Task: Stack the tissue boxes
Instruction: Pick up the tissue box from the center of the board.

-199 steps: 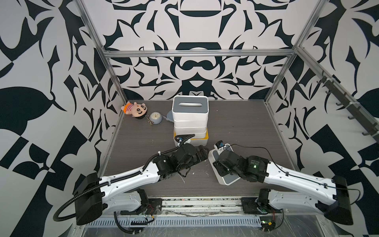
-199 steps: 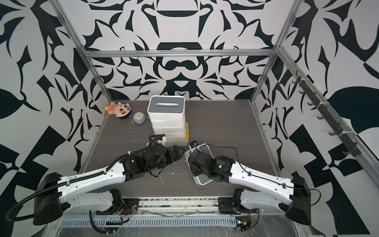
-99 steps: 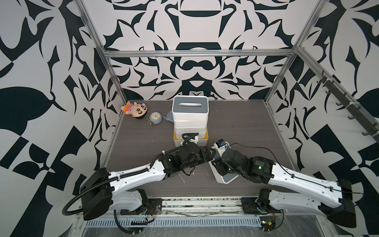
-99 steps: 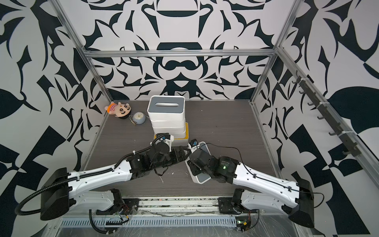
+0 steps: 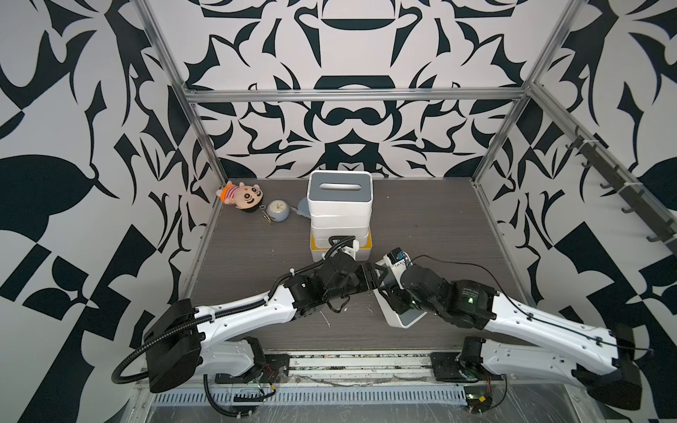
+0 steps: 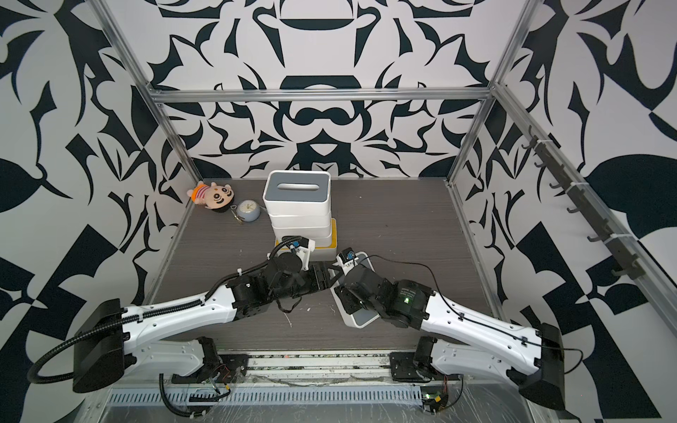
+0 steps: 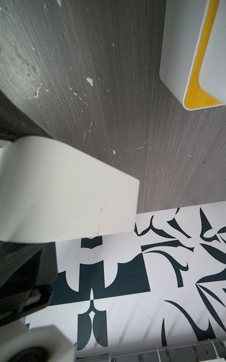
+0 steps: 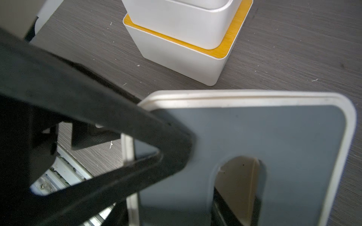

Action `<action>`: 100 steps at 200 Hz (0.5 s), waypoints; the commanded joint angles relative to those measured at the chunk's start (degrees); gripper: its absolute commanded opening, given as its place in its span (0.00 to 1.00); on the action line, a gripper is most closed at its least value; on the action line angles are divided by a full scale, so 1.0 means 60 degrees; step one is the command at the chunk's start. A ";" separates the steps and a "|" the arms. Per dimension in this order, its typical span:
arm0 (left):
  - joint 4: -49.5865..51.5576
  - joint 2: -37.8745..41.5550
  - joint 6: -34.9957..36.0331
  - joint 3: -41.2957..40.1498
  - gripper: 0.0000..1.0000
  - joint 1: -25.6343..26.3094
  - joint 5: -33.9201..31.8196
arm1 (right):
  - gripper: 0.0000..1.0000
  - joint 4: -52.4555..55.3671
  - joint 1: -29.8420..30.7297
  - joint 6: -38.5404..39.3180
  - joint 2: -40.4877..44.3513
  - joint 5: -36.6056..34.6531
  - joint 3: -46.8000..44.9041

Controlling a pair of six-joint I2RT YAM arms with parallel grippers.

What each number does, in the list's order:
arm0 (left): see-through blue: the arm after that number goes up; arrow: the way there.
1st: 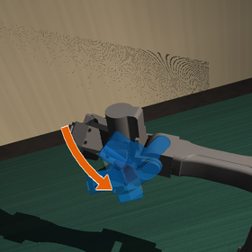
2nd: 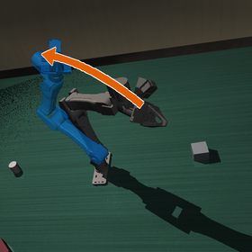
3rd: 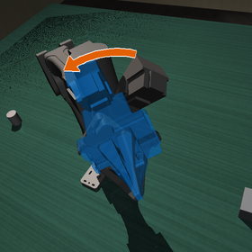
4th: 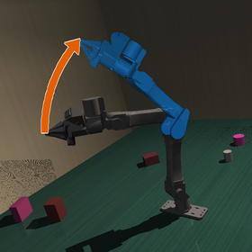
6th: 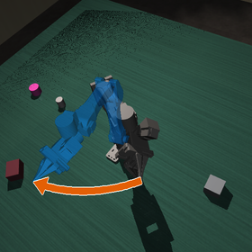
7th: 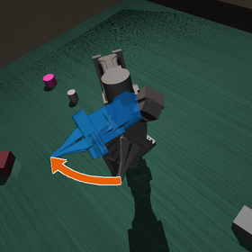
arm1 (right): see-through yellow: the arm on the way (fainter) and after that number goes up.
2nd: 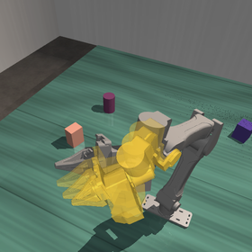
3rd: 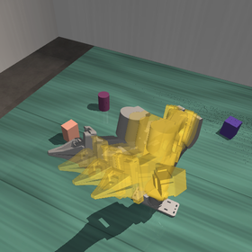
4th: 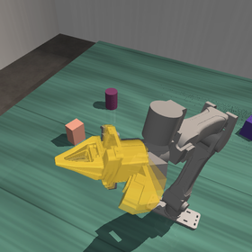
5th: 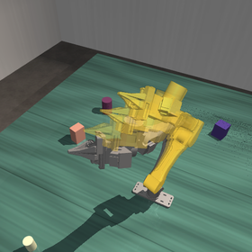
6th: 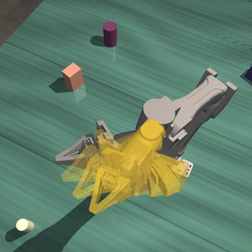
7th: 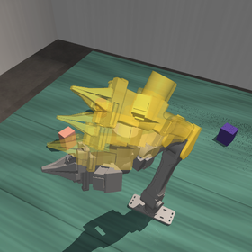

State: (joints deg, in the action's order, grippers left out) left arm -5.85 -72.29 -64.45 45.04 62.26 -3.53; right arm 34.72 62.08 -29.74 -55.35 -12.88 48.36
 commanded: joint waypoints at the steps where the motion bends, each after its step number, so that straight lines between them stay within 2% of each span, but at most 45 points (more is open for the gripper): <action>1: -0.0300 0.0007 0.0032 0.0185 0.58 -0.0029 0.0030 | 0.28 -0.0377 0.0081 0.0327 0.0324 0.0017 0.0315; 24: -0.0271 0.0094 0.0106 0.0214 0.53 -0.0035 0.0026 | 0.32 -0.0210 0.0080 0.0386 0.0471 0.0103 0.0348; 68: -0.0198 0.0298 0.0264 0.0314 0.46 -0.0030 0.0000 | 0.48 0.0358 0.0082 0.0332 0.1051 0.0184 0.0431; 100: 0.0039 0.0457 0.0462 0.0687 0.46 -0.0035 0.0032 | 0.58 0.0846 0.0082 0.0189 0.1703 0.0216 0.0484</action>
State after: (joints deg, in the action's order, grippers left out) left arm -6.55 -71.20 -63.11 45.98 62.67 -1.48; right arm 37.65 62.13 -28.84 -48.99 -11.77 48.42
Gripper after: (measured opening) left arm 0.638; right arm 0.551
